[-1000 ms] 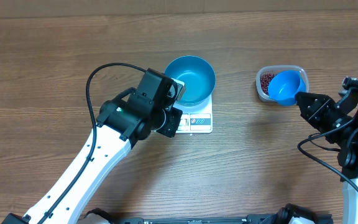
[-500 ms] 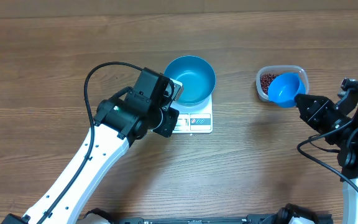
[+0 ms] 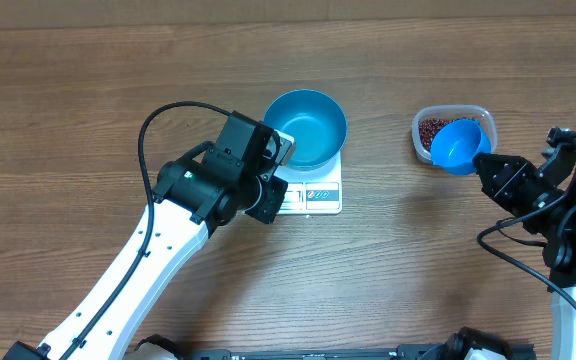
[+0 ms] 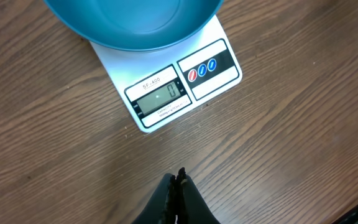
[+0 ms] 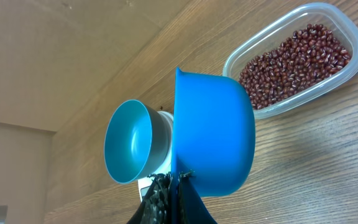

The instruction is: Scoop item into bowl and weigh 150g on scale

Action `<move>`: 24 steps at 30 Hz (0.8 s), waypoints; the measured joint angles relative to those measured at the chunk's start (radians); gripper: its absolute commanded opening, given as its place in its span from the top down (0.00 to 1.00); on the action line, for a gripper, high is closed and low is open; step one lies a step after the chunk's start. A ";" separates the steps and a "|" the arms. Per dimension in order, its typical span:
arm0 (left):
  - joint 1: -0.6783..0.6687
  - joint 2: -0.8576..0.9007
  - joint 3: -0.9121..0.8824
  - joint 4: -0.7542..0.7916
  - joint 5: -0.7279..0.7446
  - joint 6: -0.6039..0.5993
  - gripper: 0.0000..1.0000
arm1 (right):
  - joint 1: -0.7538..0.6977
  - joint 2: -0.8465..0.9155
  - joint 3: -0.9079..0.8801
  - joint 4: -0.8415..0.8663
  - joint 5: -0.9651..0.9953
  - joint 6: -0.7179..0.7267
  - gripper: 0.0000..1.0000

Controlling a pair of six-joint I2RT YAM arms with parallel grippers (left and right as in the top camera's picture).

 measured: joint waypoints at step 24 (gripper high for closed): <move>0.000 -0.002 -0.001 0.045 0.000 0.093 0.00 | 0.000 0.000 0.000 -0.007 0.000 -0.008 0.96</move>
